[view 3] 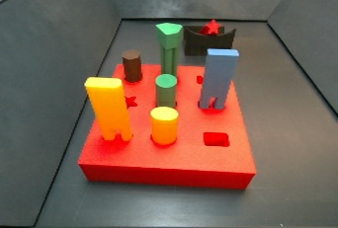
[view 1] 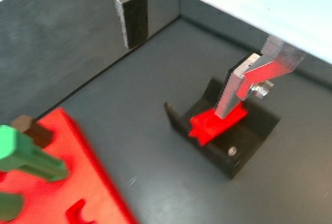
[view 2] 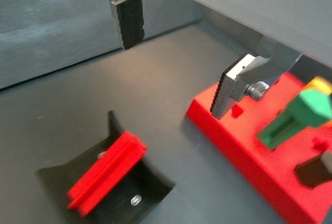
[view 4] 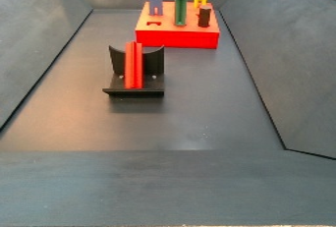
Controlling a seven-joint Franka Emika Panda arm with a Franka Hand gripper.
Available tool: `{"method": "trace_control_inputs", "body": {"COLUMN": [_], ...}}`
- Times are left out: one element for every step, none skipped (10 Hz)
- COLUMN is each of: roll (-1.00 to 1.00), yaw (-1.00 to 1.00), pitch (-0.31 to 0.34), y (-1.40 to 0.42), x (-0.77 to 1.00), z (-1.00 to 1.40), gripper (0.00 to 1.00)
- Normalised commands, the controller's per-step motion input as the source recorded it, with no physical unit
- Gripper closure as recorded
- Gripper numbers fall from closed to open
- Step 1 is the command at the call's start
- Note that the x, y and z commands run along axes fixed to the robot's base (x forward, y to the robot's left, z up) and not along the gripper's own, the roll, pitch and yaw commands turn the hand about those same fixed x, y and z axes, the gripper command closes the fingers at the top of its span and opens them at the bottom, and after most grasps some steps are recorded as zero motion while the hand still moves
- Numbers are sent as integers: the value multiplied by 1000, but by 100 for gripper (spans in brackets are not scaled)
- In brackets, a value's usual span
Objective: Pick up the star object. Move up. Place the star object on the fixture. Regrasp the star object. Move to above the board. Insert the star object.
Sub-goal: Regrasp the star object.
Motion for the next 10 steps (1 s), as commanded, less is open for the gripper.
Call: {"method": "trace_control_inputs", "body": {"roll": [1000,1000,1000,1000,1000,1000,1000,1000,1000,1000], "yaw": [-2,-1,2,3,6,8,10,13,18,23], "pitch": [15,10,5,6,10,18,23,32,42,55], "y": [-23,-23,-19,-20,-19,-20,-23,-22,-25,-25], "x": [-24,-17,-12,-14,-13,-3,10,18,29,41], "z": [3,2,6,4,4,6,-2,-7,-7,-4], "gripper": [0,0,0,0,0,0,0,0,0,0]}}
